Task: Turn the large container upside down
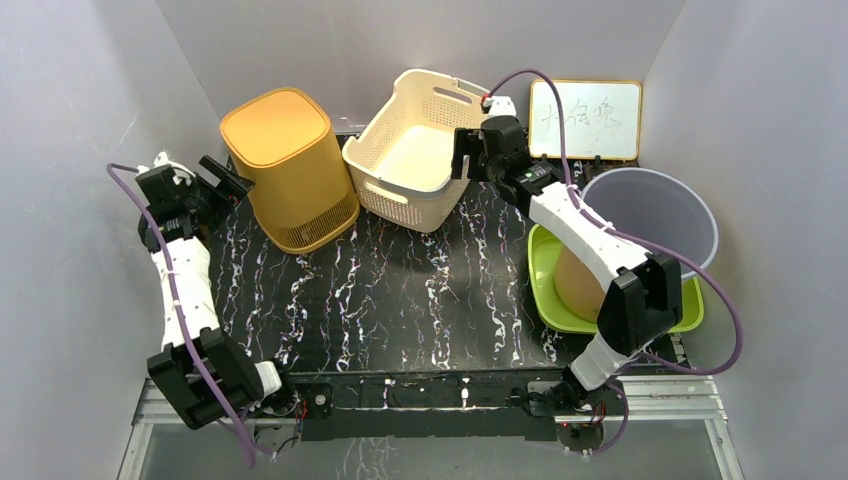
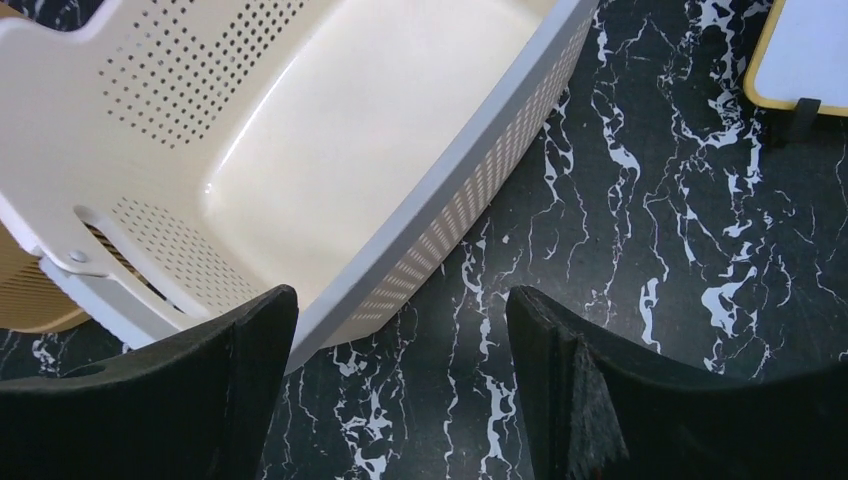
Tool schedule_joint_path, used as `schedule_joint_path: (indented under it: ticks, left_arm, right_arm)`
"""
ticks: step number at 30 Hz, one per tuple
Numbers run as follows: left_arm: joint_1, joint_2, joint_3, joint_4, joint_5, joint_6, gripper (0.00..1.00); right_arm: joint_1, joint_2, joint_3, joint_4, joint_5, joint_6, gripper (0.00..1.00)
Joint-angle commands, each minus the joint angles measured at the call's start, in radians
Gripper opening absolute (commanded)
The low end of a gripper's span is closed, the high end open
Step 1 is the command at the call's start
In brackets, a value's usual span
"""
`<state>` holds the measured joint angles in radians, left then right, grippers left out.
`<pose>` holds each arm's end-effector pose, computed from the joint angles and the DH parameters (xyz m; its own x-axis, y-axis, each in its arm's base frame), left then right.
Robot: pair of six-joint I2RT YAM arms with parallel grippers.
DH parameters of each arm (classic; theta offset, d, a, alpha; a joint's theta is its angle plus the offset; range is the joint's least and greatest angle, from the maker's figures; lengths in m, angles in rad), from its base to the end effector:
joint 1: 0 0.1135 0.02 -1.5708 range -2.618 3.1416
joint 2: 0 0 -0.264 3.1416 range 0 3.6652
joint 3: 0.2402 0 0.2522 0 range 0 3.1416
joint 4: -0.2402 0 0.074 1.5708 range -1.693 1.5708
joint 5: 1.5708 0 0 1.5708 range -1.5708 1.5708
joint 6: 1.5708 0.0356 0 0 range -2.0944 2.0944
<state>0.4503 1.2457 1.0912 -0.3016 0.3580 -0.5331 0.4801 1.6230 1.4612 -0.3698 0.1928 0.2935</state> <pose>0.2605 0.1121 0.3380 -0.2783 -0.6632 -0.6948 -0.3087 0.7467 -0.5892 0.3394 0.1690 0.3417 -0.5191 0.0498 -0.8532 -0.1636 0.9740 0.1564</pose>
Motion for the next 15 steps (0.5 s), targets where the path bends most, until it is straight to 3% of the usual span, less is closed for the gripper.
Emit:
schedule_joint_path:
  ticks: [1, 8, 12, 15]
  left_arm:
    - [0.004, -0.082, 0.078, 0.054, 0.157, -0.024, 0.86]
    - [-0.030, -0.174, 0.137, 0.166, 0.330, -0.096, 0.82]
    - [-0.081, -0.152, 0.149, 0.313, 0.484, -0.176, 0.78]
    - [-0.208, -0.135, 0.197, 0.204, 0.429, -0.058, 0.74]
  right_arm:
    - [0.002, -0.086, 0.029, 0.070, 0.015, -0.011, 0.75]
    - [0.002, -0.078, 0.023, 0.103, 0.176, 0.040, 0.79]
    - [-0.025, -0.058, -0.019, 0.165, 0.164, 0.114, 0.80]
    - [-0.041, -0.022, -0.007, 0.170, 0.149, 0.138, 0.80]
